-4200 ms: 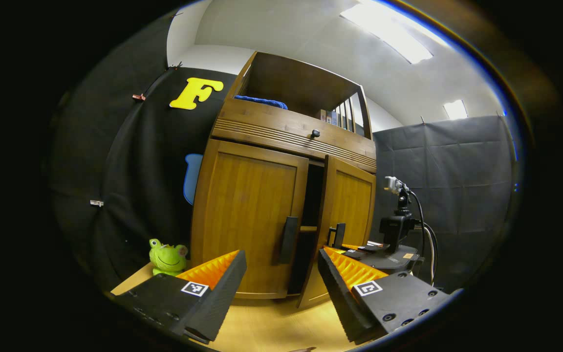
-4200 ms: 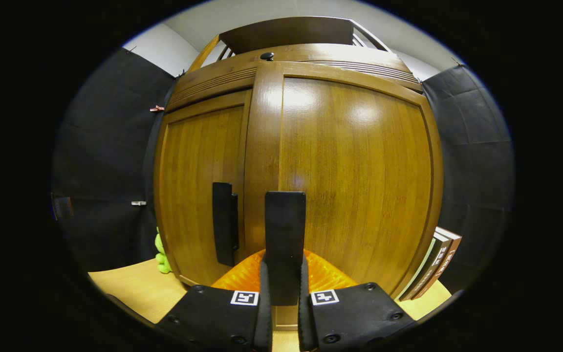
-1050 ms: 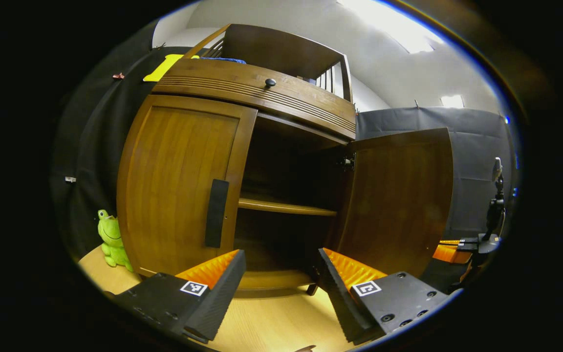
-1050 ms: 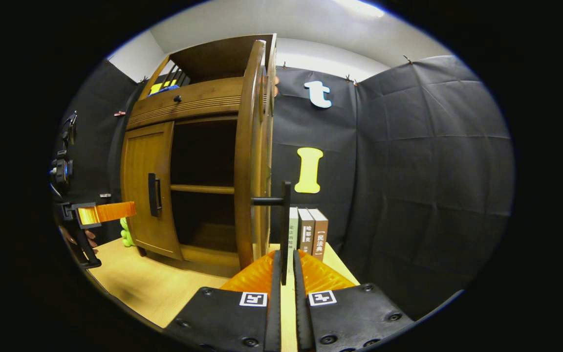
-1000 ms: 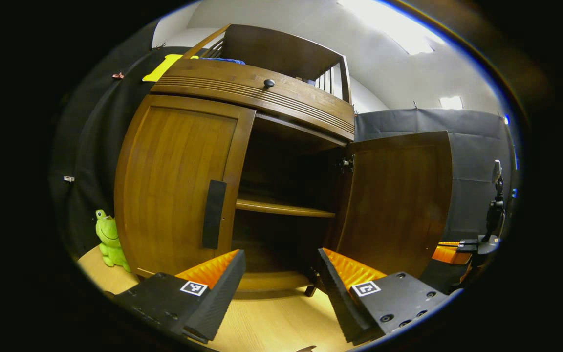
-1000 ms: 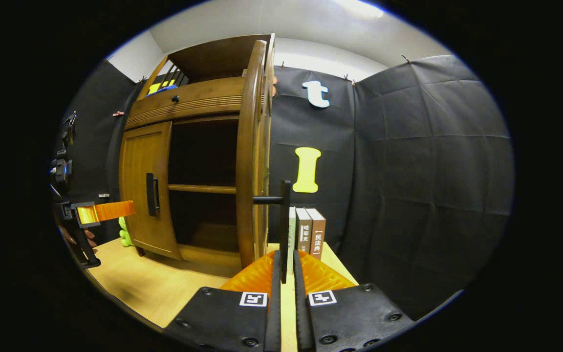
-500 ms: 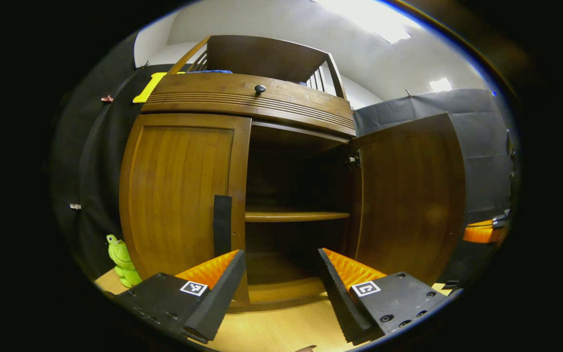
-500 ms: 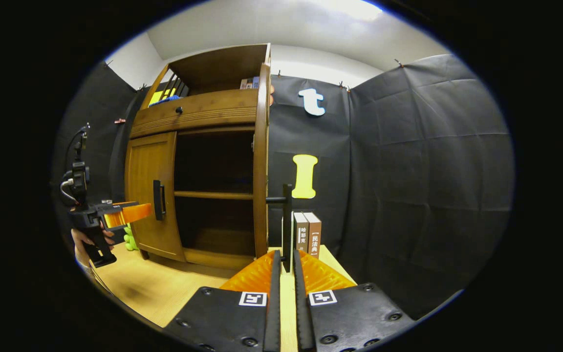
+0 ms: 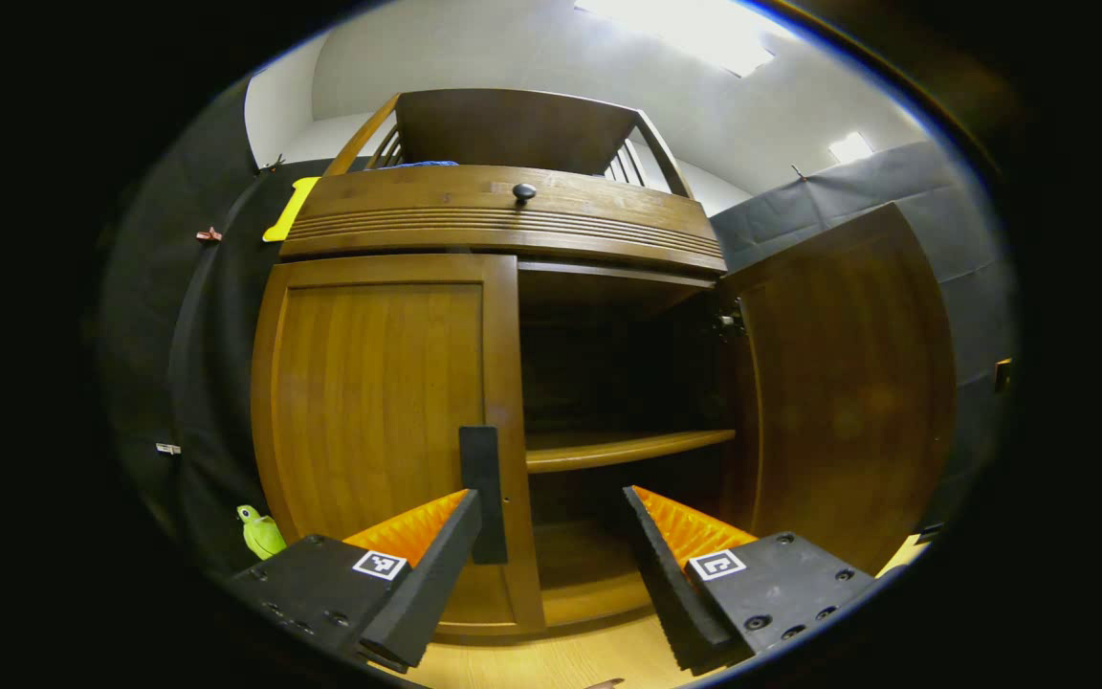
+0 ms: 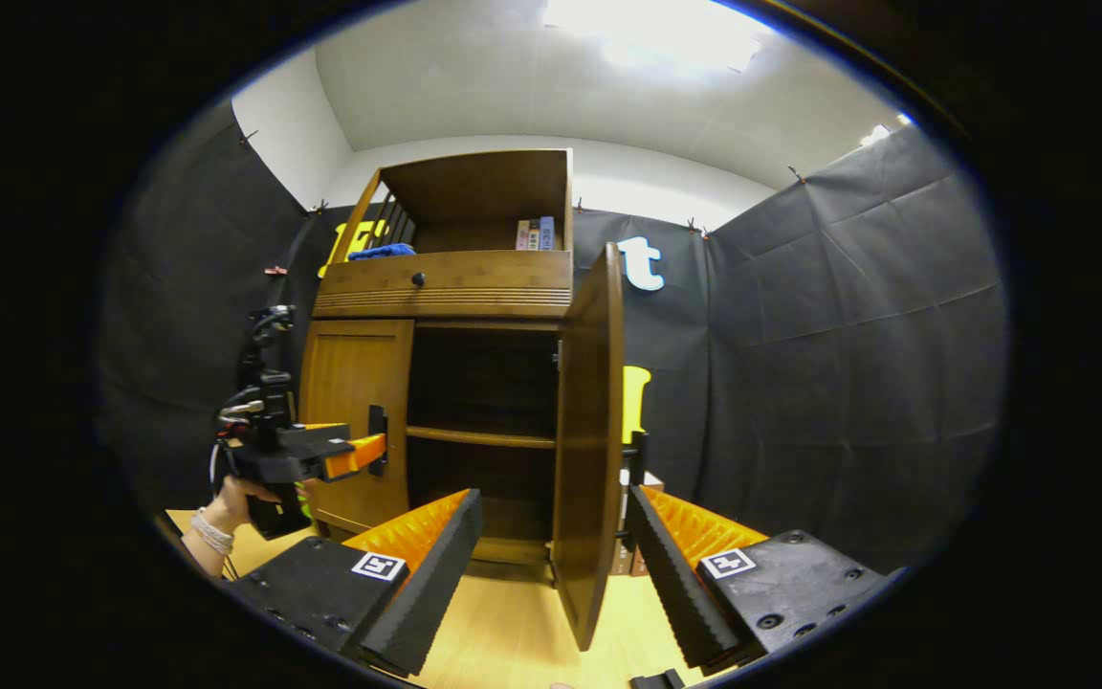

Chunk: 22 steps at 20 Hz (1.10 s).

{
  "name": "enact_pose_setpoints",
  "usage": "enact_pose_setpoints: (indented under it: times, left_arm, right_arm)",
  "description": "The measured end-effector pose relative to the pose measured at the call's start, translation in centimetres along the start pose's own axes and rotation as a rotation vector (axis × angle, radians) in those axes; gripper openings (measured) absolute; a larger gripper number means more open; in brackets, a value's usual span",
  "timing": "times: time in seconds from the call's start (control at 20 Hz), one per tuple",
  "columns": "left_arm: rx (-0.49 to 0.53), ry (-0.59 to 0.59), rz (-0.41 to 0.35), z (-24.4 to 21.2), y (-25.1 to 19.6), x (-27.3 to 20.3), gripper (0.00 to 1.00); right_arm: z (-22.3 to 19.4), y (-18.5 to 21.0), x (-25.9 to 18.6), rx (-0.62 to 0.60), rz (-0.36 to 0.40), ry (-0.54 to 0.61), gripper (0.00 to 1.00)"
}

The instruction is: Open the right door of the double-door shoe cabinet with the right hand, and open the left door with the left hand.

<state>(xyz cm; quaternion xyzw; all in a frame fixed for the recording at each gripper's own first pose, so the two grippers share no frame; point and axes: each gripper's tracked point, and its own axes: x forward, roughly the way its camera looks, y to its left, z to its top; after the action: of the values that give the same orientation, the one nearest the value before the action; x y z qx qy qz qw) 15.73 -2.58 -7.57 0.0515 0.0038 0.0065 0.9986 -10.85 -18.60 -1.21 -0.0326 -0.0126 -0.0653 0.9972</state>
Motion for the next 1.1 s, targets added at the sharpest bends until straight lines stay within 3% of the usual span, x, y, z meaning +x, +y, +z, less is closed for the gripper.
enact_pose_setpoints:
  times: [0.05,0.1,0.2,0.3,0.65,0.85,0.9,0.95,1.1]
  left_arm:
    - [-0.007,0.0,0.013,-0.1,0.6,0.7,0.89]
    - [-0.015,0.0,0.021,-0.5,1.2,1.4,0.94]
    - [-0.02,0.014,0.038,-1.2,2.2,3.0,0.94]
    - [-0.02,0.012,0.056,-1.7,3.2,4.3,0.89]
    - [-0.076,0.029,0.089,-3.4,5.0,7.7,0.86]
    - [-0.088,0.046,0.112,-3.9,5.4,8.9,0.64]
    - [-0.08,0.037,0.1,-3.6,5.0,9.1,0.53]
    - [-0.074,0.036,0.098,-3.7,4.7,9.2,0.53]
    - [-0.018,0.055,0.098,-3.9,4.8,8.8,0.4]
  right_arm:
    - [-0.1,0.6,0.1,-0.008,0.016,0.001,0.95]
    - [-0.3,0.9,0.0,-0.02,0.024,0.002,0.95]
    - [-0.8,1.0,0.2,-0.057,0.012,0.008,0.95]
    - [-1.5,1.2,0.5,-0.087,0.004,0.02,0.95]
    - [-2.5,1.6,1.9,-0.081,0.019,0.053,0.94]
    - [-3.1,0.8,2.5,-0.069,0.006,0.06,0.94]
    - [-3.2,0.6,2.6,-0.063,0.003,0.063,0.94]
    - [-3.4,0.5,2.7,-0.057,0.0,0.064,0.94]
    - [-4.0,0.1,2.8,-0.034,-0.006,0.081,0.94]
